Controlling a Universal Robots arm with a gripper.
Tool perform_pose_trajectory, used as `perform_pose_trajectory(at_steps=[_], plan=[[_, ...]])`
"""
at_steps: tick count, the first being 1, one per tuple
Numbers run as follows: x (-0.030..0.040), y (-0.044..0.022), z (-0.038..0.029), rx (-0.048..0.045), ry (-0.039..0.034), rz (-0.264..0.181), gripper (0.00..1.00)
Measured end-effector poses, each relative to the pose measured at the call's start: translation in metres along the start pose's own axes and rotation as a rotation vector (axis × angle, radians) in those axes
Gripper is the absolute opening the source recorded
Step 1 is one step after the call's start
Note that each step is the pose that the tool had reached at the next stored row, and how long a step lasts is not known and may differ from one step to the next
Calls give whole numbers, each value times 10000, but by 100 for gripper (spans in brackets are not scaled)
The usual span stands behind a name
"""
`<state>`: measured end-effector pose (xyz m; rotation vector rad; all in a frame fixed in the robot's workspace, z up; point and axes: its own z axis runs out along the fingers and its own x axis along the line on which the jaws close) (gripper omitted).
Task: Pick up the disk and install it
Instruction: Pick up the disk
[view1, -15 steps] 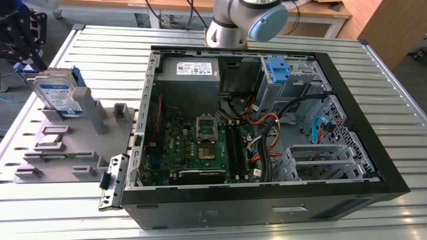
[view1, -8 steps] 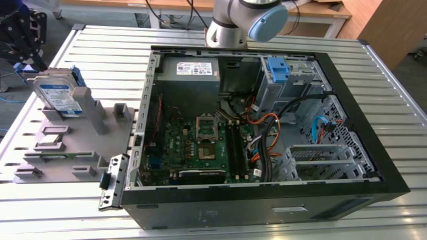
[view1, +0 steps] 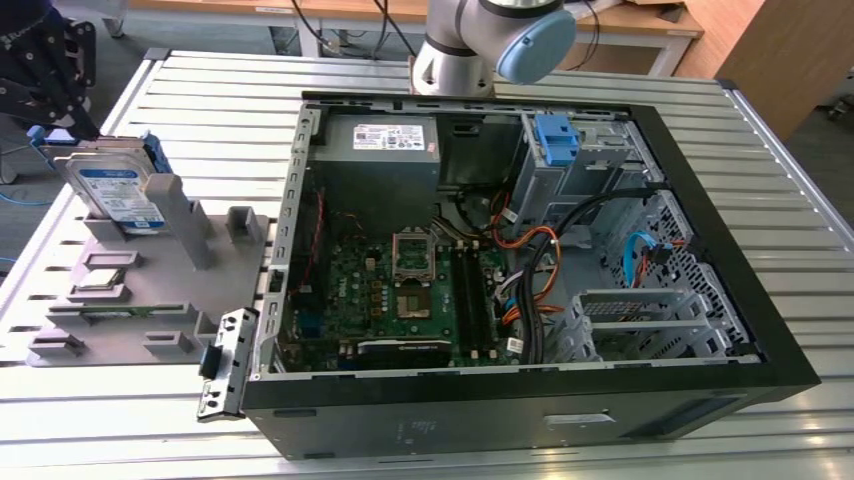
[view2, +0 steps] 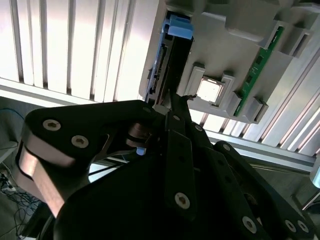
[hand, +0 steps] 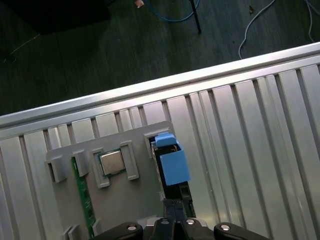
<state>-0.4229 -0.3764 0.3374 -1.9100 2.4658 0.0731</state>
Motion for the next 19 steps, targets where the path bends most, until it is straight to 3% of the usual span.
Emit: perform_pose_trajectory(at_steps=[8,11,12,19], plan=[[0,-1,-9,-26,-88,-44,11],[0,-1,-6,-93,-350,-50,11],[0,-1,-6,-106,-401,-50,11],[1,1,-5,-108,-406,-50,11]])
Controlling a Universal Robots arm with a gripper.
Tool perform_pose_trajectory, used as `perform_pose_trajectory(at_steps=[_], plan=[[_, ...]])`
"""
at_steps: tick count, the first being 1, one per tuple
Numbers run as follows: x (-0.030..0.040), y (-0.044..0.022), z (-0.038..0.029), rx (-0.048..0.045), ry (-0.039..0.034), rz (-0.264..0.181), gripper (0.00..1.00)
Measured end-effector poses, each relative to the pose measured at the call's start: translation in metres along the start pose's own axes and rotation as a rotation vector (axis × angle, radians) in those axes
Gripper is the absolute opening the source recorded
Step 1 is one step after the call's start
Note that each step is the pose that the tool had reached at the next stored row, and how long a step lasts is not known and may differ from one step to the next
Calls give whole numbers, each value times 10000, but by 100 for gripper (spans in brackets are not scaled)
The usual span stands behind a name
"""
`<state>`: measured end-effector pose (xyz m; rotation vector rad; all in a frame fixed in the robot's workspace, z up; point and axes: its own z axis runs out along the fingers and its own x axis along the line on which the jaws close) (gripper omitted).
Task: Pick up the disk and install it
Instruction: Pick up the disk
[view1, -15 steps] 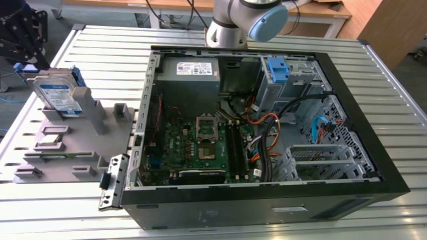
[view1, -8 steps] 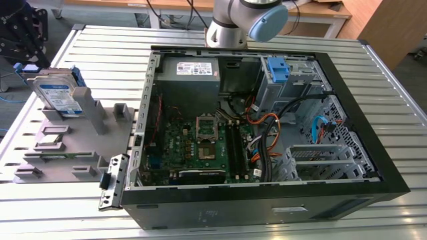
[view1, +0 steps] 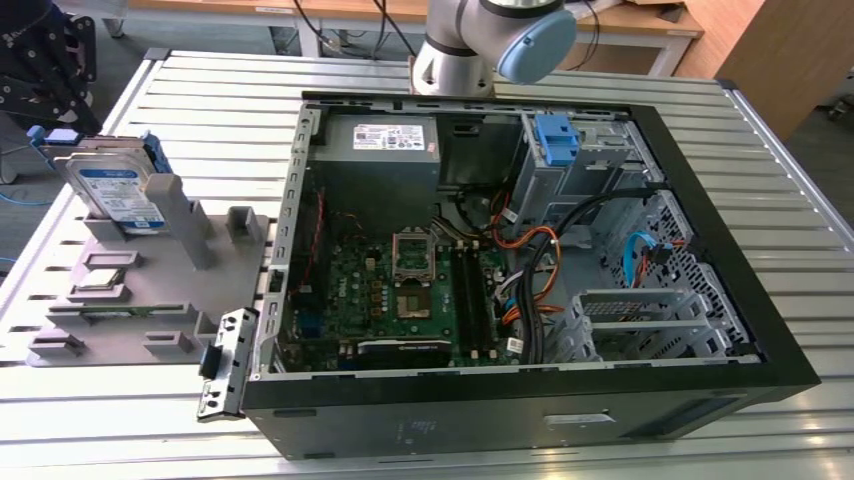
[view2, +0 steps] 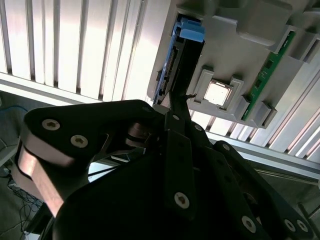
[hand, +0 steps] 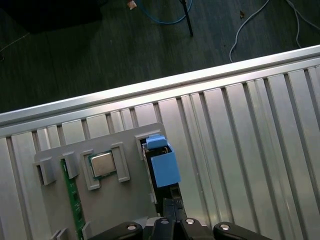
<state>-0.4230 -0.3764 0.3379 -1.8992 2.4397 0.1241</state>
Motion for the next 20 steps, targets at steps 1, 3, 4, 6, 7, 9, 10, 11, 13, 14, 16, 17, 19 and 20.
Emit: perform_pose_trajectory(at_steps=[1,3,4,6,7,9,10,11,13,14,16,17,19,20], plan=[[0,0,0,0,1,0,11],[0,0,0,2,4,0,11],[0,0,2,7,17,-4,11],[-1,0,0,-1,104,-42,11],[0,0,1,-2,160,-67,11],[1,-1,7,-1,228,-109,11],[2,-1,13,-5,233,-132,11],[2,-1,17,-9,236,-166,11],[1,-1,21,-22,242,-333,11],[2,-1,23,-32,247,-451,11],[2,-1,23,-43,251,-608,11],[2,0,23,-43,251,-613,11],[2,-1,25,-43,250,-614,11],[2,-2,30,-41,249,-619,11]])
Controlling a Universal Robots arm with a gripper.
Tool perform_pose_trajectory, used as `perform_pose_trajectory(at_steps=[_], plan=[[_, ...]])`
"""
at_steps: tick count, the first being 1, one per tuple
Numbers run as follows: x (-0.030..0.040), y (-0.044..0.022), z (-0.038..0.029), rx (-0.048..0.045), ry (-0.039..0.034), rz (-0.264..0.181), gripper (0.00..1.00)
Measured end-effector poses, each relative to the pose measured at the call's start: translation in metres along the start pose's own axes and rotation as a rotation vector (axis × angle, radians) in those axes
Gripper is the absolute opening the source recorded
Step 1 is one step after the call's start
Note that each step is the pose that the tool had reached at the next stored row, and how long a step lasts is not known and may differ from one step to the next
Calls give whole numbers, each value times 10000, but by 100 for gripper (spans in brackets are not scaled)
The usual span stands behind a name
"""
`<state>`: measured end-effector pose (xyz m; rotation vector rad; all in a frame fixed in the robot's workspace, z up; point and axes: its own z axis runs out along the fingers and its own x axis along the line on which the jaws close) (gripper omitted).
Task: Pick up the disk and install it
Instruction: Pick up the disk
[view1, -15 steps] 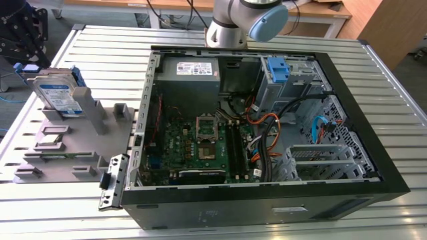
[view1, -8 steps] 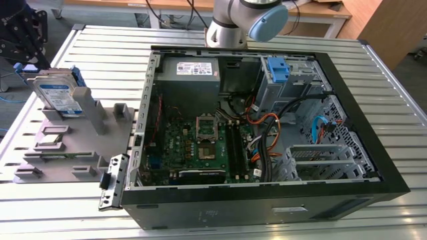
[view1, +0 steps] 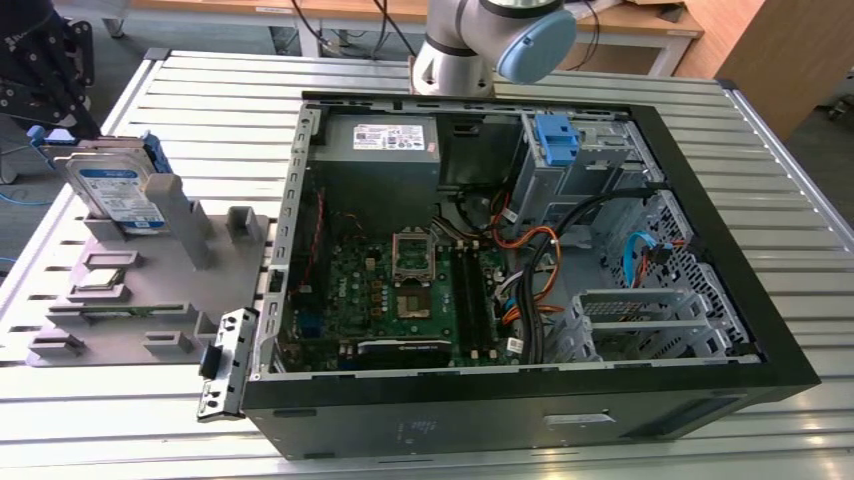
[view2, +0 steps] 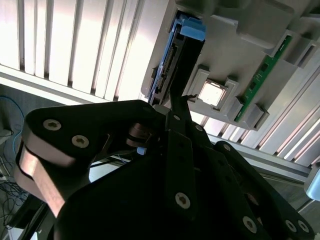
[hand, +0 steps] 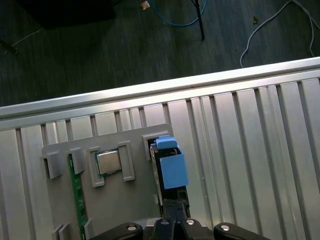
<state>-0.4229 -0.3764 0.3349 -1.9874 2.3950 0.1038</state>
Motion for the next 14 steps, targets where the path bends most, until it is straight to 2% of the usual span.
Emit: perform_pose_trajectory(at_steps=[12,14], plan=[[0,0,3,-4,0,-23,11],[1,0,4,-4,-1,-24,24]])
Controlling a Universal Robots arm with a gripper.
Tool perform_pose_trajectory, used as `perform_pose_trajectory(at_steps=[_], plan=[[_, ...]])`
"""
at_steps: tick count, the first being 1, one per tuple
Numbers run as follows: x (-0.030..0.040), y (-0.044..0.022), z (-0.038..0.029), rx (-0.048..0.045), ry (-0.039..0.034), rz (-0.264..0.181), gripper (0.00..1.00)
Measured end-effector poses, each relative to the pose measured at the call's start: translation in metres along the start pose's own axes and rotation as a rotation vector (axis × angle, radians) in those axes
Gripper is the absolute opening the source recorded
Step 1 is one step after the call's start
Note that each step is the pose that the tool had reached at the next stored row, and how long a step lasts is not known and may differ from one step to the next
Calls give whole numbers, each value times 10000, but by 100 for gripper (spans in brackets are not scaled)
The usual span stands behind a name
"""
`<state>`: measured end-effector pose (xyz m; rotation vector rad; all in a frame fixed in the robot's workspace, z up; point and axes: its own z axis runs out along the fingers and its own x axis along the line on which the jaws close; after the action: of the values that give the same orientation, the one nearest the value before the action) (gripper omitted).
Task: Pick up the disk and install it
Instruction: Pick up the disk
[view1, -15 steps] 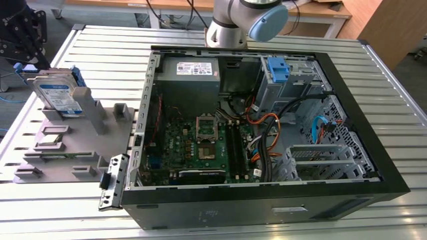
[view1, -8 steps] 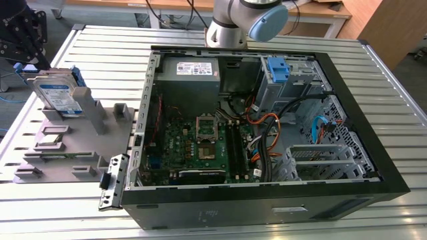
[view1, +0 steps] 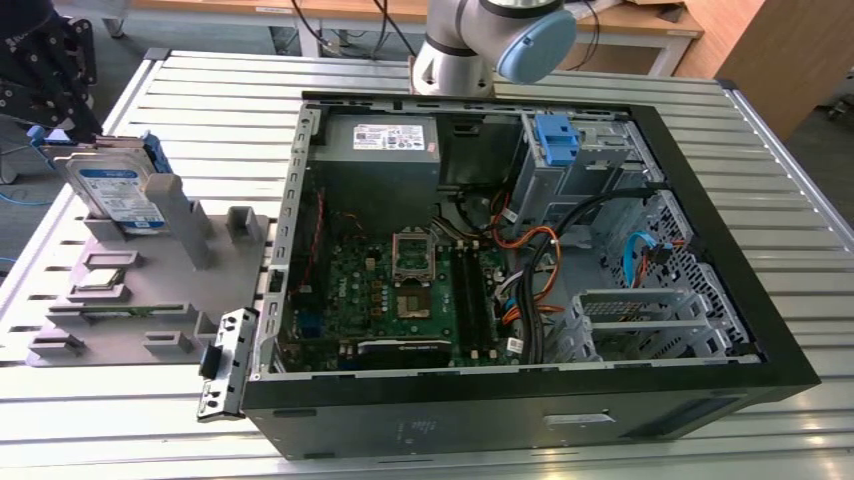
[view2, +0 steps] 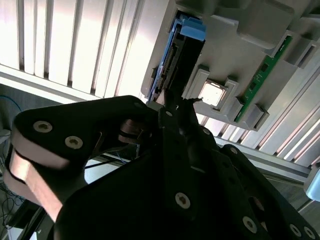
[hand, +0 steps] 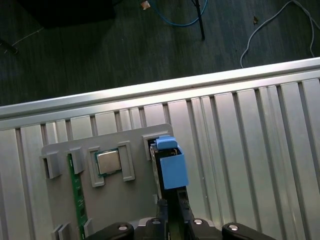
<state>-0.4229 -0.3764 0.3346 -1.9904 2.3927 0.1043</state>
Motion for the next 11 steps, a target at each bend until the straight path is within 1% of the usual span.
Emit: perform_pose_trajectory(at_steps=[1,3,4,6,7,8,9,10,11], plan=[[0,0,0,0,0,0,24],[0,0,0,0,-1,0,35],[0,0,0,0,-3,0,35],[0,0,0,0,-4,-1,47],[0,0,0,0,-5,0,47],[0,0,0,0,-5,0,53],[0,0,0,-1,-5,0,53],[0,0,0,0,-6,0,59],[0,0,0,-1,-6,0,59]])
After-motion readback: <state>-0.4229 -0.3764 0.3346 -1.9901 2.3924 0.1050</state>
